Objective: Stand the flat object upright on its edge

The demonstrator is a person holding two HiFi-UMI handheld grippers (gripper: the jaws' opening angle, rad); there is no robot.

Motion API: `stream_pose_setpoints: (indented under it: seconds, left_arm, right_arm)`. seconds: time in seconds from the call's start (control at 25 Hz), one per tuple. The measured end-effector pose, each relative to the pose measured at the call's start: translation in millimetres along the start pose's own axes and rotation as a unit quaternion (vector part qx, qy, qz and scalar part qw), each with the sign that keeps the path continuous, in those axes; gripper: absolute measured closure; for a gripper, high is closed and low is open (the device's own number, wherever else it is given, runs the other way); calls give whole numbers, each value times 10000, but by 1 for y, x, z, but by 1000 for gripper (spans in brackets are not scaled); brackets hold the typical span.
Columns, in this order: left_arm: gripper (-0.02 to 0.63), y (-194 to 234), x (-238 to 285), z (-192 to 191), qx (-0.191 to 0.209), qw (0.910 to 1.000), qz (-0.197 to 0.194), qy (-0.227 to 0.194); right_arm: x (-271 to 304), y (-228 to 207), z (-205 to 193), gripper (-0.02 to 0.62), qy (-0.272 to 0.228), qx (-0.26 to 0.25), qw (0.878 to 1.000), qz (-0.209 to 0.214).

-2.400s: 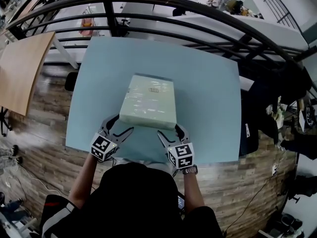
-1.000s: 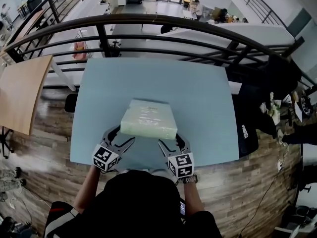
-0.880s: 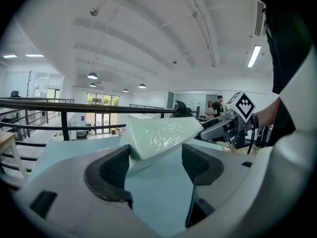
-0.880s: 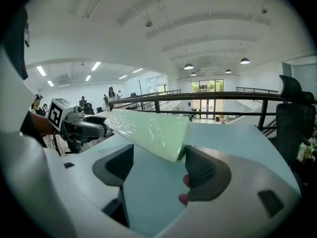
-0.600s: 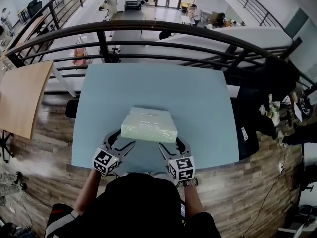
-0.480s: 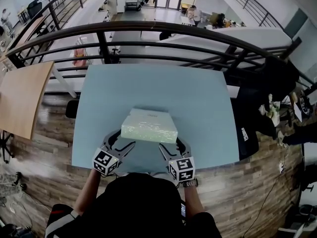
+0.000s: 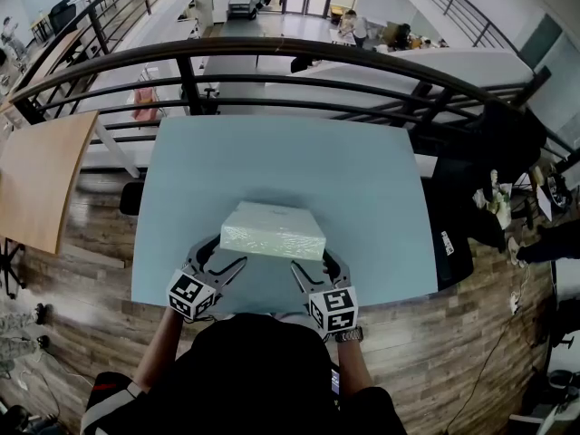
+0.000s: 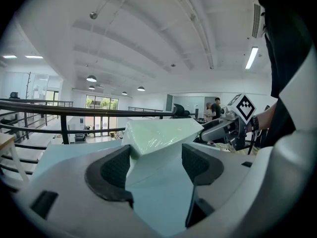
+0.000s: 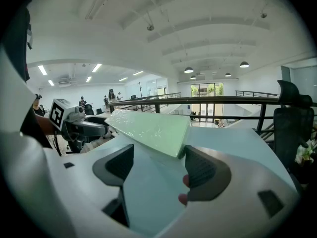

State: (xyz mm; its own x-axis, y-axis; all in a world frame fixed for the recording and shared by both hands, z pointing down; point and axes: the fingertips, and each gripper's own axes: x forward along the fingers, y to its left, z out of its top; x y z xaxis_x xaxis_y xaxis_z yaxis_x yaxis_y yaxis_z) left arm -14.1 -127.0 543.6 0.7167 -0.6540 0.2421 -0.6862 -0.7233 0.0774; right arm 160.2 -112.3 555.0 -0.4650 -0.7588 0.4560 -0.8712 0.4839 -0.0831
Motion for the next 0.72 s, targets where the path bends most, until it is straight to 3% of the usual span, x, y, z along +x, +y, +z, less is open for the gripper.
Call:
stream_pose_setpoints:
  seconds: [0.72]
  left_arm:
    - [290,2,0,9,35,9999,-90,-74]
  right_arm:
    - [-4,-3,14,284,-118,-77,9999,-89]
